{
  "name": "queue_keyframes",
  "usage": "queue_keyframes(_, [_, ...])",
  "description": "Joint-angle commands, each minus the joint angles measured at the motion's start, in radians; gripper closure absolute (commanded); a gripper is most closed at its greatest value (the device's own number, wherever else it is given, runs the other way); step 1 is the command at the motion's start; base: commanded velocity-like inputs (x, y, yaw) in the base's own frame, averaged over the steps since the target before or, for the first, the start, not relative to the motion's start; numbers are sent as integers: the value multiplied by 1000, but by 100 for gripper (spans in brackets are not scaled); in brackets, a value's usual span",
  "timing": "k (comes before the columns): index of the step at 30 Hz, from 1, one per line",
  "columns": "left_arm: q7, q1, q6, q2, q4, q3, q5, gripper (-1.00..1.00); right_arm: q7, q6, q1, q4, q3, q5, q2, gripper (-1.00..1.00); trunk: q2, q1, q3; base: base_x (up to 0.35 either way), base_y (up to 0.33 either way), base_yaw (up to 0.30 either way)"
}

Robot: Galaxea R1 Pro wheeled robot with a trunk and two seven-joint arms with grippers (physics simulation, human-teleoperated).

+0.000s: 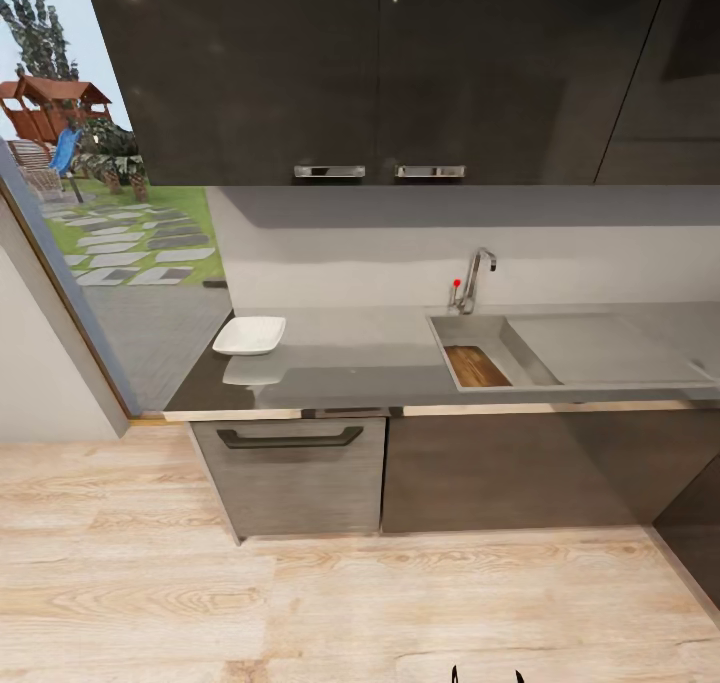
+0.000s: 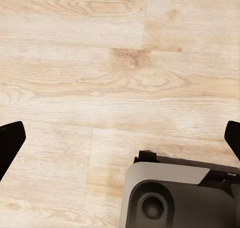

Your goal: In the kitchen, take the Vidalia onion out of the sink, dice it on the chopping board with the paring knife, put the diced onion into the bowl on the countertop, then place both the paring knife and the chopping board into the sink.

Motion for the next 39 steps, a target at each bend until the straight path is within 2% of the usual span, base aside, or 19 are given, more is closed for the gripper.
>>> queue_keyframes(1, [3, -1, -3, 0, 0, -7, 9, -100, -7, -1, -1, 1, -5, 11, 0, -100, -2, 1, -2, 0, 0, 0])
queue_keyframes(39, [3, -1, -3, 0, 3, -7, 10, -100, -9, -7, -1, 0, -6, 8, -1, -100, -2, 1, 2, 0, 0, 0])
